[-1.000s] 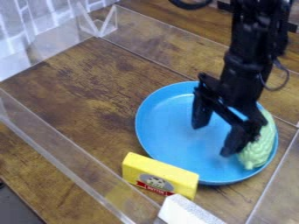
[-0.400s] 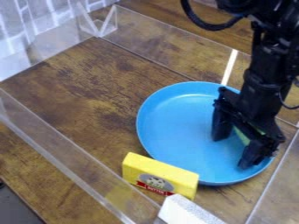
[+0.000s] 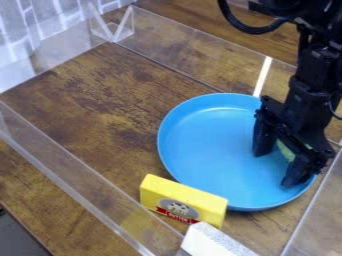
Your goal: Put the green object in the blue tray
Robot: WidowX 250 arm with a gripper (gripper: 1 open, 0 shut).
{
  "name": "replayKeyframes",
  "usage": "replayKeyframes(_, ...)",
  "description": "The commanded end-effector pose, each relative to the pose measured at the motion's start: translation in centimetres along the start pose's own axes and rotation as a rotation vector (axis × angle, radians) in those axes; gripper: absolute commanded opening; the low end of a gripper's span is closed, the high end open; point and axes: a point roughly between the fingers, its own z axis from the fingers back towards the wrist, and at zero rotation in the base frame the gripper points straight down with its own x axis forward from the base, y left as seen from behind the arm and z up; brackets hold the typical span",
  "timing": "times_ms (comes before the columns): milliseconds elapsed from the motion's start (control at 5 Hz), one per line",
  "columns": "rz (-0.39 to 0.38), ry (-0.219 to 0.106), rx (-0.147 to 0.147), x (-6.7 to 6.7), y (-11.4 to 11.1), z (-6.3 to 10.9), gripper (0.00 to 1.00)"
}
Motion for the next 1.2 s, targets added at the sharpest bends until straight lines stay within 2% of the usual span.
replayKeyframes(0, -0.060, -0.020, -0.003, 0.3, 0.4, 0.3, 1.00)
replayKeyframes(200, -0.039, -0.016, -0.008, 0.7, 0.1, -0.1, 1.00)
replayKeyframes(400, -0.046, -0.011, -0.011, -0.1, 0.9, -0.3, 1.00)
replayKeyframes(1000, -0.039, 0.033, -0.008, -2.1, 1.2, 1.3, 1.00)
